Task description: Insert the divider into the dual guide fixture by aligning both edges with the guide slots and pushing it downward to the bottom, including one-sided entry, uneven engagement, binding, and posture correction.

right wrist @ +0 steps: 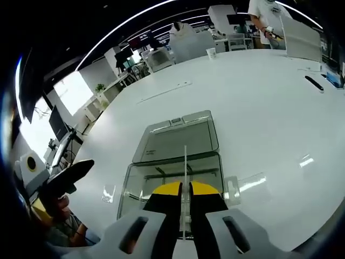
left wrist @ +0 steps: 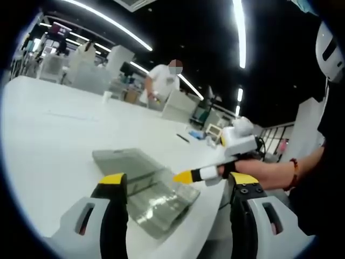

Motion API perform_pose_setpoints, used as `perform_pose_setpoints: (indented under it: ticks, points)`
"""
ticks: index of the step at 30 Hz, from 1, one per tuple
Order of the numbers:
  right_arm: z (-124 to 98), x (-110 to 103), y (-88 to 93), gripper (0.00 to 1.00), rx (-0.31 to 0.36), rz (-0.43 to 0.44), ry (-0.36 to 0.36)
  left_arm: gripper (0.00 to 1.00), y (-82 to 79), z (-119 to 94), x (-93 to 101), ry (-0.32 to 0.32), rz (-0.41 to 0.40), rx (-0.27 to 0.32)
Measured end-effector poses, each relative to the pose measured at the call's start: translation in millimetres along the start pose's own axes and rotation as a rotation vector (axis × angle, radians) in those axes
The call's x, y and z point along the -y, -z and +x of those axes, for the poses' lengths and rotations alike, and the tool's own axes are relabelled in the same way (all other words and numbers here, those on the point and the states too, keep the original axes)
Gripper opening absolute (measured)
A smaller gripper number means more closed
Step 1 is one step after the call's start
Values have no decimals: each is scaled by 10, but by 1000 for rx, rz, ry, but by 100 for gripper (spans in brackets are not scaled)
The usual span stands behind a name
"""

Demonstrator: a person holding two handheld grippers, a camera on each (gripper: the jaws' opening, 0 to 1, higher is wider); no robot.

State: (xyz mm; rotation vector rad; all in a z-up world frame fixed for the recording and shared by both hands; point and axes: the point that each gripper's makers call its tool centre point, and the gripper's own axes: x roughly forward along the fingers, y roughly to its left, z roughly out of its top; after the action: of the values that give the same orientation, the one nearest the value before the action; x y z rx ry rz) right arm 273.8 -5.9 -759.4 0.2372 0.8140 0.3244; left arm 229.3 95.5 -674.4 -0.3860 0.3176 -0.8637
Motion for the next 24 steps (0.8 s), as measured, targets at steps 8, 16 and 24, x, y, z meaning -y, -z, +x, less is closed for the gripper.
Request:
perform_pose_setpoints:
  ticks: [8, 16, 24]
  points:
    - [32, -75, 29, 0, 6, -50, -10, 76, 6, -1, -18, -3, -8, 0]
    - [121, -119, 107, 0, -24, -131, -12, 75, -10, -18, -21, -14, -6, 8]
    - [132, -106, 137, 0, -34, -171, -23, 75, 45, -78, 24, -37, 3, -20]
